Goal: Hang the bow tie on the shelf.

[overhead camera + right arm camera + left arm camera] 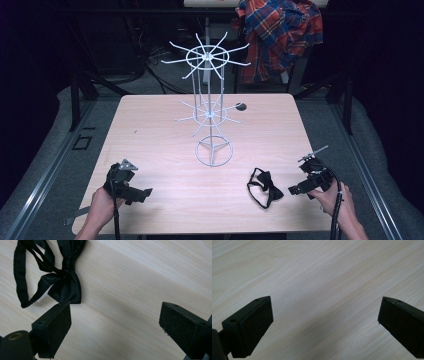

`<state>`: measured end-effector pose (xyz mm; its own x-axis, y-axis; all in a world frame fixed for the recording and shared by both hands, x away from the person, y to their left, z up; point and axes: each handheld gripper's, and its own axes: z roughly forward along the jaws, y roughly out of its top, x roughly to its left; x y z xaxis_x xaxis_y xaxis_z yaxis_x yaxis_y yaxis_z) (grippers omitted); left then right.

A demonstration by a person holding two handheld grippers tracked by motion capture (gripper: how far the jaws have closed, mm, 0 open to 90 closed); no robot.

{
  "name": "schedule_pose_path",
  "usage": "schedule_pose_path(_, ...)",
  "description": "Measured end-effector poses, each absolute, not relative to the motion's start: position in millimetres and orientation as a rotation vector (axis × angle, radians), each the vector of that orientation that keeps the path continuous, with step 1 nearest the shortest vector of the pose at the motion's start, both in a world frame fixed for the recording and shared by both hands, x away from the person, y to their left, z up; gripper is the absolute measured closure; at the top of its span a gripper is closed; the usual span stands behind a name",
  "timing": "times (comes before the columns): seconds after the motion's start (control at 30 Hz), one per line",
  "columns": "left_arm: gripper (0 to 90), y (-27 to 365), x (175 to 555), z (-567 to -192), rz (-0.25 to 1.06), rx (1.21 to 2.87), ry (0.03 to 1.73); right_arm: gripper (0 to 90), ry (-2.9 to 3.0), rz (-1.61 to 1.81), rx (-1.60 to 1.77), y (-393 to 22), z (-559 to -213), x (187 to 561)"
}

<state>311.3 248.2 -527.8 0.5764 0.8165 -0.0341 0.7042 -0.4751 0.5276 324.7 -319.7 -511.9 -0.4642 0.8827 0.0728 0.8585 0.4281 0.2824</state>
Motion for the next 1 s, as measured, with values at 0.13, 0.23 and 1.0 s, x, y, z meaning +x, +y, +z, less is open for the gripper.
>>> schedule_pose_path(0.13,0.0,248,311,-528,0.302,2.318,1.21,9.5,2.589,0.466,1.576,-315,-511,324)
schedule_pose_path(0.23,0.0,249,310,-528,0.303,2.315,1.21,9.2,2.578,0.448,1.555,-314,-510,325)
schedule_pose_path(1.0,0.0,248,307,-525,0.345,2.316,1.204,0.0,2.591,0.587,1.49,-299,-500,322)
